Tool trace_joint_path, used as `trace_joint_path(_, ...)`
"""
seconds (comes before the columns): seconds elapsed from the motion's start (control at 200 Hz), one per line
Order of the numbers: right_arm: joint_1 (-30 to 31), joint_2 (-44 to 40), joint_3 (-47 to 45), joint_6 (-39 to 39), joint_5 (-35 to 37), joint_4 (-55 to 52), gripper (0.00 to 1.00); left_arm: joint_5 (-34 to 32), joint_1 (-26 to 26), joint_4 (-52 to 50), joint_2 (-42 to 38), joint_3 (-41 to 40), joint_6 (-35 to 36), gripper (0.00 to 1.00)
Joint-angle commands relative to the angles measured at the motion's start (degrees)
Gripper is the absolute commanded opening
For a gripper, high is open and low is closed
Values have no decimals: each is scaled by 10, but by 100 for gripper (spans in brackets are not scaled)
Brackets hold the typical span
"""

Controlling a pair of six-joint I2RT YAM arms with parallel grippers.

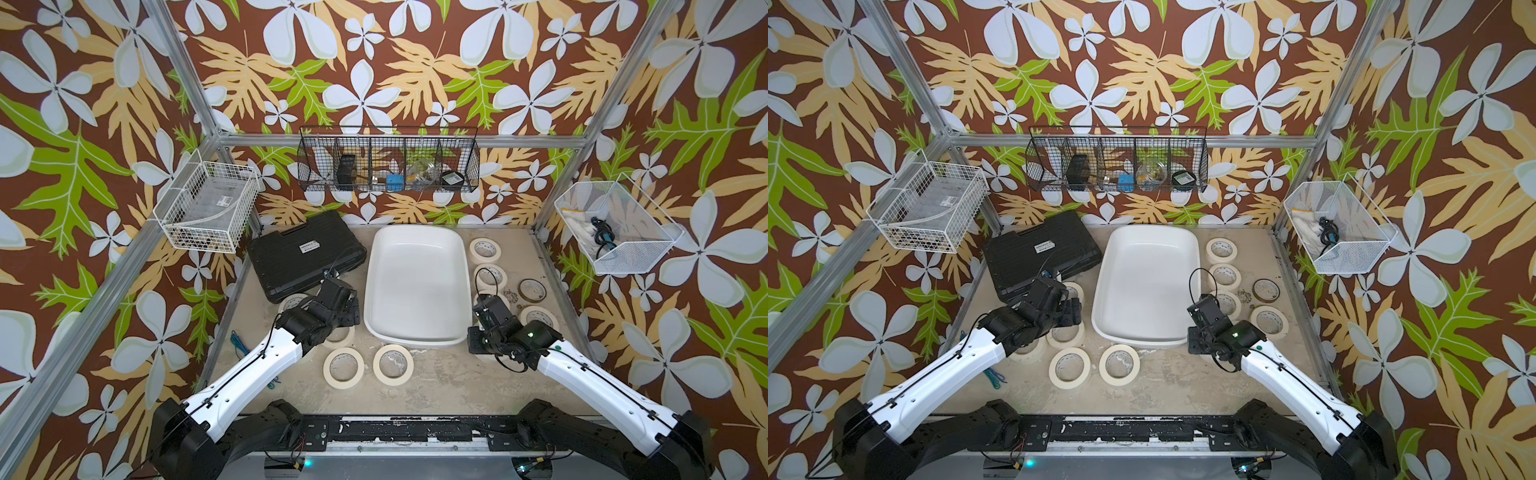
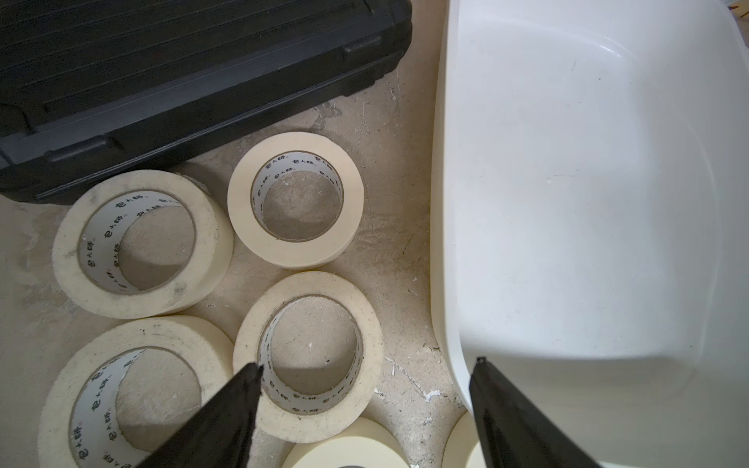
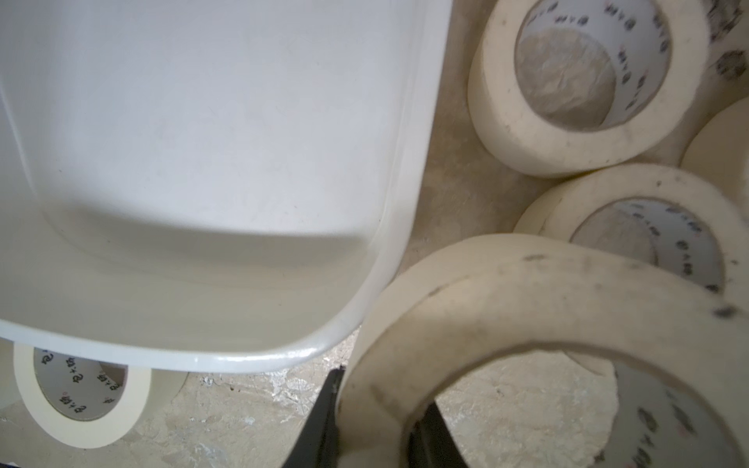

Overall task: Take out the art tape in the storage box
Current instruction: Place the art tape at the center of the board.

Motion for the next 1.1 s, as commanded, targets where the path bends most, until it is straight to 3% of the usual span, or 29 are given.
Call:
trace_joint_path(0.0,0,-9,-34,28,-17,53,7,-6,1,7,2,-1,0,84)
trace_joint_path(0.636,0,100,-100,29,-48,178,11,-2,1,7,6,-10,-1,84)
trace_joint_path(1.091,3,29,-94,53,-80,143,13,3,1,8,10,-10,-4,84)
